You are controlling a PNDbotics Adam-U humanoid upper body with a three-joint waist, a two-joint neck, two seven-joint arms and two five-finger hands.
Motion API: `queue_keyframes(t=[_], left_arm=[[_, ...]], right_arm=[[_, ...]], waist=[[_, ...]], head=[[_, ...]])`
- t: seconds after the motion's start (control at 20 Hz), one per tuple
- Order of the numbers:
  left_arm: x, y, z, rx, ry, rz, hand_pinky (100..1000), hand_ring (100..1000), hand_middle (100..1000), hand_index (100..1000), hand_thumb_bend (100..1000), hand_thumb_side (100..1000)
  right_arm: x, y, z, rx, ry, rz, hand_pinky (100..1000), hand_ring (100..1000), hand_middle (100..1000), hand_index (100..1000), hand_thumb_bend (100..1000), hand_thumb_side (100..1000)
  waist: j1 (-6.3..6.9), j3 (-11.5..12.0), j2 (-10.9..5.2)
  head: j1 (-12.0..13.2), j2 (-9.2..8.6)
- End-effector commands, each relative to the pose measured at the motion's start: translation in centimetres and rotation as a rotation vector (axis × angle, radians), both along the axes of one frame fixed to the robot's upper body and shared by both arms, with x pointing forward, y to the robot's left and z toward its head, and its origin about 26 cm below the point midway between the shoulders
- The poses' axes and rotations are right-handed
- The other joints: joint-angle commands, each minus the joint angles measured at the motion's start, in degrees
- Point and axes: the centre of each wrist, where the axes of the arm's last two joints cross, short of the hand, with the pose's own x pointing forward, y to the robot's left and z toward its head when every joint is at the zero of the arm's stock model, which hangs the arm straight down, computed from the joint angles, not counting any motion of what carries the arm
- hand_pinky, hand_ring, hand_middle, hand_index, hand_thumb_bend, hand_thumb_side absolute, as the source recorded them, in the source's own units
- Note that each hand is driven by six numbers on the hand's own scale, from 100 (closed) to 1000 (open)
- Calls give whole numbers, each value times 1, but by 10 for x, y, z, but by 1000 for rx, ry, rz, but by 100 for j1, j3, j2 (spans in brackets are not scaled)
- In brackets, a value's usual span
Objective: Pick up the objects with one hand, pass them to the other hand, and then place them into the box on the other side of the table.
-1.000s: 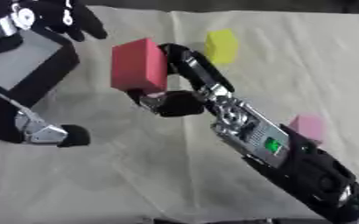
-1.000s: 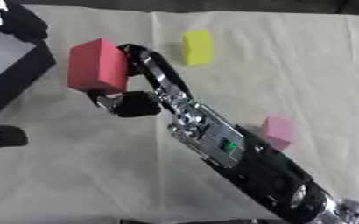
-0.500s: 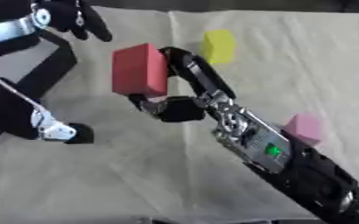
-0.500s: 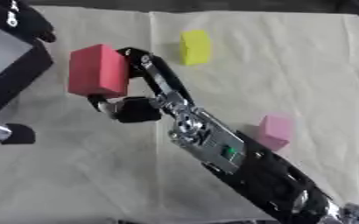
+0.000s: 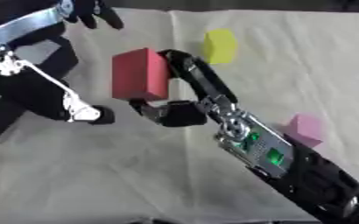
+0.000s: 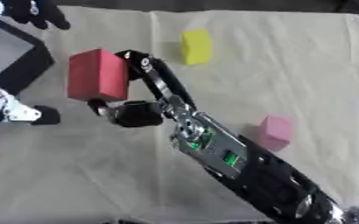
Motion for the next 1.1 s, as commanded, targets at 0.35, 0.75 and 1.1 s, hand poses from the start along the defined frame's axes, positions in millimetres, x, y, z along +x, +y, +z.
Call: queue_keyframes(t=[0.35,0.75,1.1], left_arm=[[11,-14,-4,-13,7,11,830,774,813,831,783,229],[19,-19,-11,-24,-18,35,809,754,786,800,771,227],[30,-20,-20,-38,-62,74,784,733,760,774,734,232]], right_arm=[[-2,11,18,11,-63,47,749,605,338,427,428,100],[-2,15,23,25,-65,53,747,603,336,425,434,100],[-3,18,23,26,-60,70,746,602,336,424,432,100]], waist=[[25,-66,-53],[24,-120,-55],[17,-153,-54]], head=[[137,31],[195,31],[218,31]])
